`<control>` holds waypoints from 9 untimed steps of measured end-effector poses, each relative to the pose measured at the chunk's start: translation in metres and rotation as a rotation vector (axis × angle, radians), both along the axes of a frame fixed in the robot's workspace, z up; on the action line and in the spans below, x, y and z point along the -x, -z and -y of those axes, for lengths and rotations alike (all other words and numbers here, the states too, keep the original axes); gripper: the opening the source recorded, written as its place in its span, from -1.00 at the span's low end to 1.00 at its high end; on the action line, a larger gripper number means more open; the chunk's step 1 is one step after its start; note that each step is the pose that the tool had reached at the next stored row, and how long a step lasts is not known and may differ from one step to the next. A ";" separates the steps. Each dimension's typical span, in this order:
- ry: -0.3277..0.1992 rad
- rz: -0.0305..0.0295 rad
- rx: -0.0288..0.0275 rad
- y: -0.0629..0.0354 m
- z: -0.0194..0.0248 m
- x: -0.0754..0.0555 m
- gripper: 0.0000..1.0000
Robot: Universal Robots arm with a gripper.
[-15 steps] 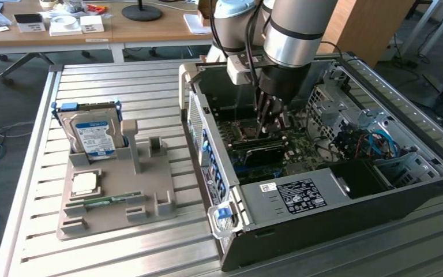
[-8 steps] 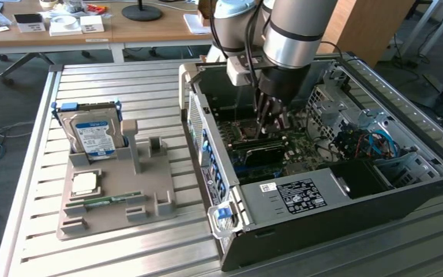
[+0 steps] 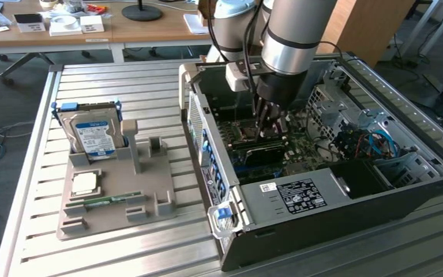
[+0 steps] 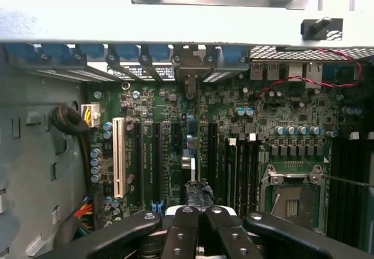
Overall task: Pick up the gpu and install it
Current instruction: 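Press down on the gpu until it lock into place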
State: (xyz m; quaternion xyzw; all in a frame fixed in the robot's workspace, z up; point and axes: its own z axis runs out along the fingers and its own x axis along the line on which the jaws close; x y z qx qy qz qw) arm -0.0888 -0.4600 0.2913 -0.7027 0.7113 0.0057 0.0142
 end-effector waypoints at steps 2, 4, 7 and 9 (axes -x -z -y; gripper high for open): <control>0.000 0.0000 0.0000 0.0004 -0.0016 -0.001 -0.79; 0.000 0.0000 0.0000 0.0010 -0.0026 -0.001 -0.79; 0.000 0.0000 0.0001 0.0057 -0.0026 -0.001 -0.79; 0.000 0.0000 0.0000 0.0093 -0.0026 -0.001 -0.79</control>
